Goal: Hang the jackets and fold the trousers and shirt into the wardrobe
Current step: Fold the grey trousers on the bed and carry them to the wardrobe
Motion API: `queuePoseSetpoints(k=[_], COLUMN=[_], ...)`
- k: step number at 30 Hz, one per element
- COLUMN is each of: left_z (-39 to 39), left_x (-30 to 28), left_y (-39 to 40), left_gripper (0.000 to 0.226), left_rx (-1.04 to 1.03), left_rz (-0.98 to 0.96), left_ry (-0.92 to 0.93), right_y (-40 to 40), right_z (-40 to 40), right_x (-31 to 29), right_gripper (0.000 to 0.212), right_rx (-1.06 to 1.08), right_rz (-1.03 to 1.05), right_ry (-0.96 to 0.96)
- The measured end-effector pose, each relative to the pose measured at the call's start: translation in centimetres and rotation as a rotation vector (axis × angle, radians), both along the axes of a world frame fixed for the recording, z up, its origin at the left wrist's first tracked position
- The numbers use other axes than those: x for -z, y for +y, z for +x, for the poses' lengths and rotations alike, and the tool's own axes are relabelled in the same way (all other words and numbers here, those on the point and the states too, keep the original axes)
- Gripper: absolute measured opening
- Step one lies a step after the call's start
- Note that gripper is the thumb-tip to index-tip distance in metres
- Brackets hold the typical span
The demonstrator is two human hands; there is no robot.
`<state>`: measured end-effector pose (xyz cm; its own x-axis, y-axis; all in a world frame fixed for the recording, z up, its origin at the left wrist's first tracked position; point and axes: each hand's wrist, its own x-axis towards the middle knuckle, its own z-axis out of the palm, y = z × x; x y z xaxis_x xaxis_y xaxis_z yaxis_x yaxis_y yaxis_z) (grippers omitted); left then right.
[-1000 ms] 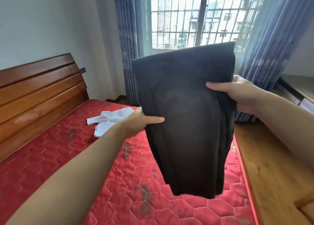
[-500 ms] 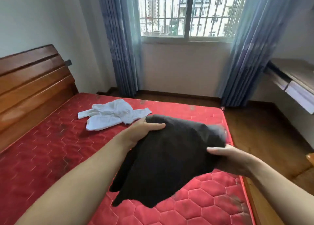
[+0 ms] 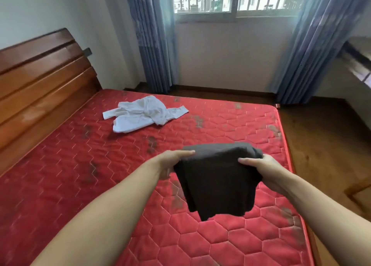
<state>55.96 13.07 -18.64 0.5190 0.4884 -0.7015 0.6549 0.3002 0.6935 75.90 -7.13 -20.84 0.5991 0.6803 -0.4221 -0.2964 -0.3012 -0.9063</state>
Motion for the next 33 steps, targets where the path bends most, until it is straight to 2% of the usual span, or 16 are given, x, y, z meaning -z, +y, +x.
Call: queuePoseSetpoints(k=[4, 7, 8, 10, 12, 15, 18, 21, 23, 25, 27, 30, 31, 33], left_z=[-1.6, -1.4, -1.2, -0.4, 0.8, 4.1, 6.8, 7.9, 7.9, 7.8, 7.4, 5.2, 3.8, 0.1], left_x=[5.8, 9.1, 10.0, 11.4, 12.0, 10.7, 8.1, 7.2, 8.9, 13.2, 19.9, 32.1, 36.2, 42.9], left_y=[-3.0, -4.3, -4.6, -5.3, -5.3, -3.6, -1.3, -0.5, -1.2, -2.1, -2.9, -5.0, -6.1, -9.0], left_gripper=[0.048, 0.068, 0.065, 0.038, 0.016, 0.005, 0.009, 0.018, 0.025, 0.031, 0.037, 0.065, 0.071, 0.058], left_rx=[-0.037, -0.185, -0.238, -0.251, -0.250, -0.312, -0.368, -0.304, -0.236, -0.204, -0.193, -0.131, -0.084, 0.058], left_rz=[-0.189, -0.259, -0.248, -0.191, -0.119, -0.012, 0.079, 0.233, 0.364, 0.426, 0.403, 0.205, 0.120, 0.005], left_ry=[0.149, 0.044, 0.005, -0.019, -0.033, -0.130, -0.274, -0.410, -0.443, -0.417, -0.348, -0.201, -0.141, -0.026], right_y=[-2.2, -3.8, -4.1, -4.2, -3.6, -1.4, 0.3, 0.5, -0.1, -0.9, -1.9, -4.7, -6.2, -9.9], right_z=[-1.3, -1.4, -1.5, -1.3, -0.6, 1.8, 4.4, 5.7, 5.5, 5.0, 4.3, 1.4, -0.3, -4.3], right_x=[5.5, 8.8, 9.6, 10.7, 11.1, 9.7, 6.6, 5.2, 7.0, 11.4, 17.5, 29.1, 33.1, 39.7], right_gripper=[0.030, 0.029, 0.027, 0.027, 0.035, 0.023, 0.005, 0.011, 0.018, 0.030, 0.043, 0.062, 0.059, 0.039], right_rx=[-0.004, 0.003, 0.000, 0.003, 0.023, 0.107, 0.201, 0.253, 0.268, 0.295, 0.322, 0.296, 0.267, 0.190], right_rz=[-0.276, -0.500, -0.554, -0.619, -0.589, -0.413, -0.219, -0.081, -0.071, -0.114, -0.188, -0.394, -0.482, -0.657], right_ry=[0.038, 0.109, 0.143, 0.166, 0.127, 0.008, -0.105, -0.153, -0.181, -0.217, -0.223, -0.199, -0.170, -0.090])
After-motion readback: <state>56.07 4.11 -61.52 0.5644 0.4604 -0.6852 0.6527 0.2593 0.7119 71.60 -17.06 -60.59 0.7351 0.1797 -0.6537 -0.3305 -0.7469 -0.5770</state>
